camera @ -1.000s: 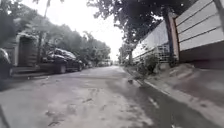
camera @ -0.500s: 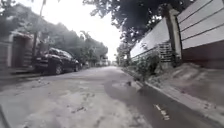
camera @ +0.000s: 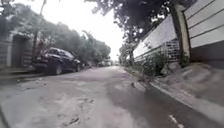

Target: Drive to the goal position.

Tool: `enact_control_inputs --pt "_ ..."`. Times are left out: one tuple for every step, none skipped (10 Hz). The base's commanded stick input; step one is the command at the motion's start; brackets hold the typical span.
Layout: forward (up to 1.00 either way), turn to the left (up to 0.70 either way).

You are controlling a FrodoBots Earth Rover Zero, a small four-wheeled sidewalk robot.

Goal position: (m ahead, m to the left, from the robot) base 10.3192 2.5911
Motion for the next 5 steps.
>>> enact_control_inputs --pt "0.70 0.00" --pt "0.70 0.00" --pt "0.70 0.00" --pt "0.70 0.00" --pt "0.70 -0.01"
